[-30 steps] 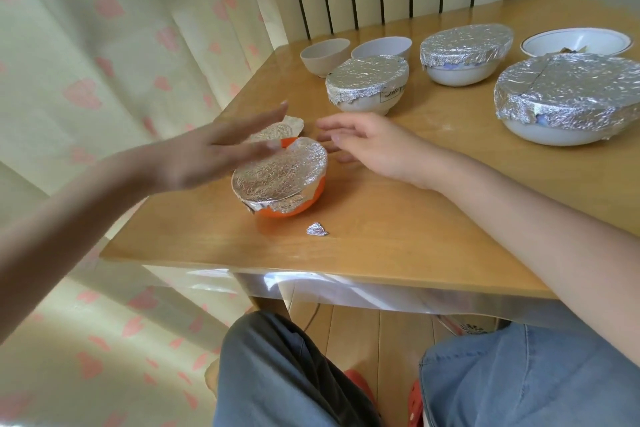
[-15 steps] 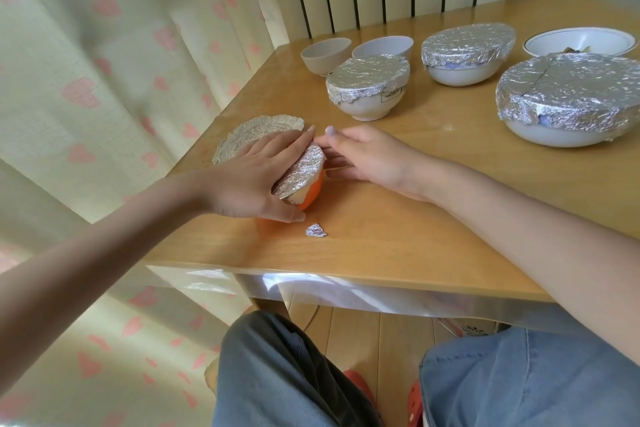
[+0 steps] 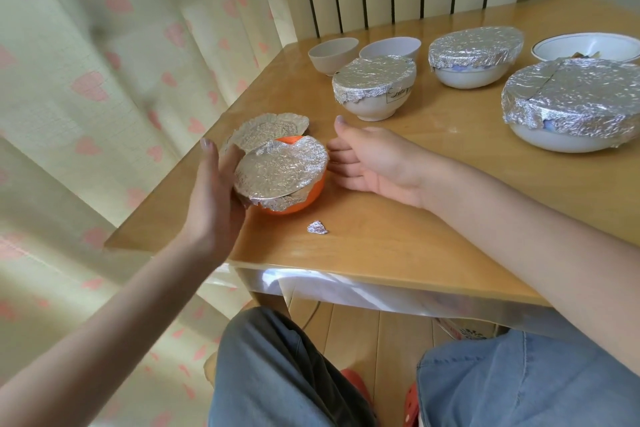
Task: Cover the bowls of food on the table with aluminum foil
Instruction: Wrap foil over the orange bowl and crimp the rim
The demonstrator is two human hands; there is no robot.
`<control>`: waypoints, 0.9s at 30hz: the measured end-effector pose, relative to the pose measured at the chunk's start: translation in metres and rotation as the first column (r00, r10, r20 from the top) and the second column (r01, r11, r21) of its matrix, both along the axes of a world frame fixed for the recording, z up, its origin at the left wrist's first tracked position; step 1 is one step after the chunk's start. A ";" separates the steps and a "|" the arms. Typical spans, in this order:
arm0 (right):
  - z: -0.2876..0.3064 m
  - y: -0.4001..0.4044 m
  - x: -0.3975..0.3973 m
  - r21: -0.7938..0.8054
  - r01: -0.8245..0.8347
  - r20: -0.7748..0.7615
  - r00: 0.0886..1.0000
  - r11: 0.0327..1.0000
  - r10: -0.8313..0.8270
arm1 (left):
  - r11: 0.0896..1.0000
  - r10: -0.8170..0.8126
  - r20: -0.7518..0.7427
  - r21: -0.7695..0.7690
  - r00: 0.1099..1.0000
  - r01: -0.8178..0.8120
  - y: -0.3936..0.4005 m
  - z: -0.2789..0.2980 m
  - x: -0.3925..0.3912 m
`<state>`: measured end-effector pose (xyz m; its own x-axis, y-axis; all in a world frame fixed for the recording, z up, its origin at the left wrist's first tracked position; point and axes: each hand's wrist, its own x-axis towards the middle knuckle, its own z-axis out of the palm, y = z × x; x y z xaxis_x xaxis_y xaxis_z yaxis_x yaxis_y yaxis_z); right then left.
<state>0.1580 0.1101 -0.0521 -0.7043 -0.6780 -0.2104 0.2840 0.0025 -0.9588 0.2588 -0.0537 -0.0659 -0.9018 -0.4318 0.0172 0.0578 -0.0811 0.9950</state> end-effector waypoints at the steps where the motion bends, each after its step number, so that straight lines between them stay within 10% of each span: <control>1: 0.001 -0.001 0.001 -0.021 -0.003 0.026 1.000 1.000 0.003 | 0.991 0.025 -0.025 0.129 0.999 -0.022 0.004 -0.001 -0.001; 11: 0.005 -0.001 0.005 -0.041 0.037 0.187 0.982 0.998 -0.029 | 0.875 0.167 -0.077 0.470 0.983 -0.112 0.004 0.005 0.006; 27: 0.026 0.008 0.002 -0.164 0.047 0.288 0.958 0.985 0.003 | 0.890 -0.055 -0.080 0.449 0.995 0.085 0.010 0.020 0.018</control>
